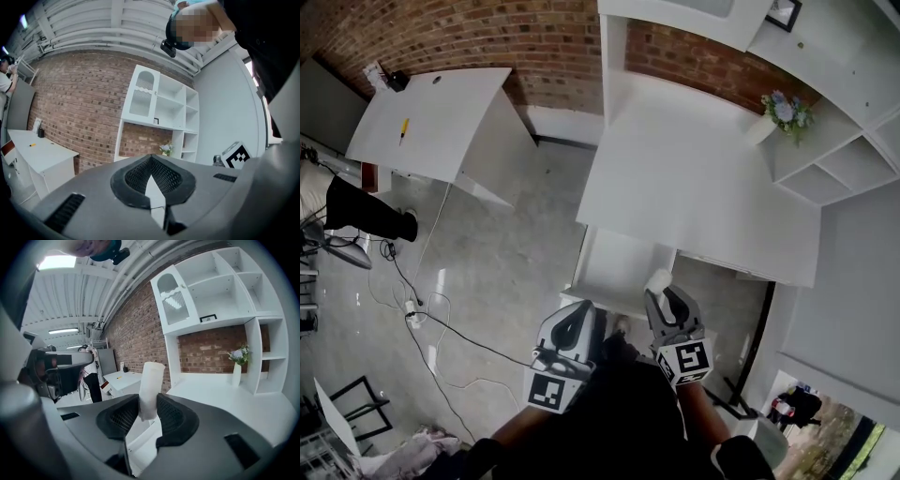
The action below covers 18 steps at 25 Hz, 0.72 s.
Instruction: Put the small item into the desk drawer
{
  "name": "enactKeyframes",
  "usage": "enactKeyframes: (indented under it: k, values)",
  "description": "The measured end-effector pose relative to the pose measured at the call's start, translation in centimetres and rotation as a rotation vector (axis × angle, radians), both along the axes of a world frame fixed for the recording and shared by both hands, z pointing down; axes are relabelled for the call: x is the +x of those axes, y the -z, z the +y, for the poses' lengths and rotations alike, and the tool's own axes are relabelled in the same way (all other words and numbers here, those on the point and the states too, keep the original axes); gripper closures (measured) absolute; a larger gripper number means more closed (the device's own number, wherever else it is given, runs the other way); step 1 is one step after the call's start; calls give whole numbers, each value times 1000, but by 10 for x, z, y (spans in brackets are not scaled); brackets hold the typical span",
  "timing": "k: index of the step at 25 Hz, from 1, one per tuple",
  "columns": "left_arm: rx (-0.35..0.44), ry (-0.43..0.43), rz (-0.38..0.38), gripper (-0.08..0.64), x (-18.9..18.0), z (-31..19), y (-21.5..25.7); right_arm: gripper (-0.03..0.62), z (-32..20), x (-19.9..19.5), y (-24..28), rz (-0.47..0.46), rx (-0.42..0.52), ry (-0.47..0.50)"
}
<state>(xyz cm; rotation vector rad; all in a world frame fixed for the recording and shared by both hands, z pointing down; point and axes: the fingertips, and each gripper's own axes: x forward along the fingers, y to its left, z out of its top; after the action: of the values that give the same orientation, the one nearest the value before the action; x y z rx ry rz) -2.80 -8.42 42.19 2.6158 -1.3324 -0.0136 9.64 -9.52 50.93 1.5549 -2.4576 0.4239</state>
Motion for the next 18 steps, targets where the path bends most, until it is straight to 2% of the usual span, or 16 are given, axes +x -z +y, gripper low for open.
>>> enactKeyframes:
  k: [7,18]
  values:
    - [-46,12,22,537,-8,-34,-17,454,-37,-9,-48,30,-92,6]
    - [-82,-7,23,537,-12,-66,-33,454,-62,-15,-127,83,-235,16]
